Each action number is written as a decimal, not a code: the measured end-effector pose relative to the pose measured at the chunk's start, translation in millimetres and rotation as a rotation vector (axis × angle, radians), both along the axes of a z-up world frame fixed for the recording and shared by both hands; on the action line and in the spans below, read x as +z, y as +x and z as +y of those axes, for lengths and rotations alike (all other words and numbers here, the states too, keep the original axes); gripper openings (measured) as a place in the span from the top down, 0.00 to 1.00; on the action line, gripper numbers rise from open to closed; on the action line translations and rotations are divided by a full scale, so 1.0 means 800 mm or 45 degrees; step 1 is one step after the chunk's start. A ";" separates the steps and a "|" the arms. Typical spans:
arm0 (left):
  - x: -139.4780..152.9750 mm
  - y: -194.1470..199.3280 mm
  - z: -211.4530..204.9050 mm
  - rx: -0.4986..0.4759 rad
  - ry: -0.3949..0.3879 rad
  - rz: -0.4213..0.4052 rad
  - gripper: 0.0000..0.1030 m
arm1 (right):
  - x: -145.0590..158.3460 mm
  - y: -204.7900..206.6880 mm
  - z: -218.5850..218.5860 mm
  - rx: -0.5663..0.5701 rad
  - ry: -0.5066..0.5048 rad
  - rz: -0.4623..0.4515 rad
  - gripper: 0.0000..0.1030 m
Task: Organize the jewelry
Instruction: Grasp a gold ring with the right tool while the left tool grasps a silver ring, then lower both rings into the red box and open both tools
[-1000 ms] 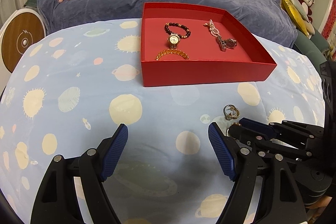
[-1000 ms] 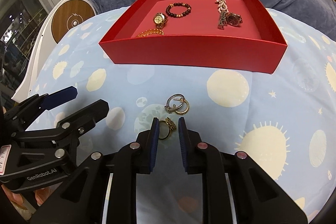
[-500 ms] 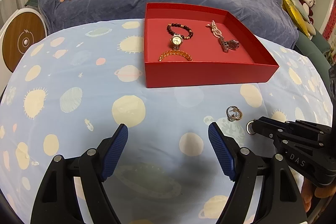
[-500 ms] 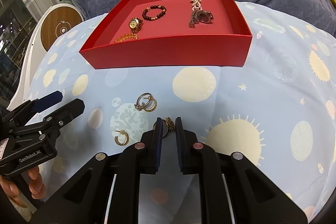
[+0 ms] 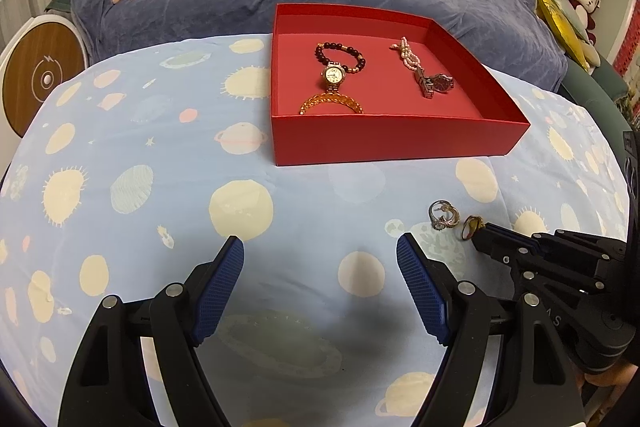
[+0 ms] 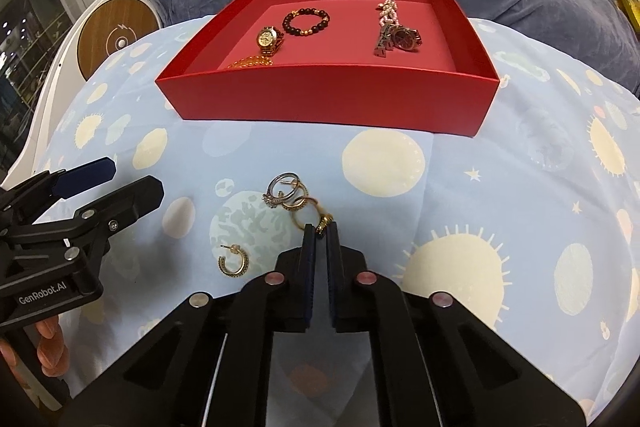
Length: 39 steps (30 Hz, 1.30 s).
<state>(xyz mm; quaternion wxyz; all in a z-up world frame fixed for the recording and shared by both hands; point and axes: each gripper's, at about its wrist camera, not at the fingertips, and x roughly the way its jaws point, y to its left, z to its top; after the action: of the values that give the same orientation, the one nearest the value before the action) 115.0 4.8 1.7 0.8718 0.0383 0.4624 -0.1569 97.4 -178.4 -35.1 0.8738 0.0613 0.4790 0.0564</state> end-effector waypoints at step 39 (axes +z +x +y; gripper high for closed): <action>-0.033 0.000 -0.111 -0.243 -0.001 -0.028 0.93 | 0.044 -0.037 -0.087 -0.161 0.042 -0.078 0.98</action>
<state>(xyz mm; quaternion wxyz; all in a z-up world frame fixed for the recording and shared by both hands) 115.1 -84.2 -24.7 0.8580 0.0837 0.4469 -0.2391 68.1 -248.0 -0.1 0.8889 0.1040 0.4461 0.0110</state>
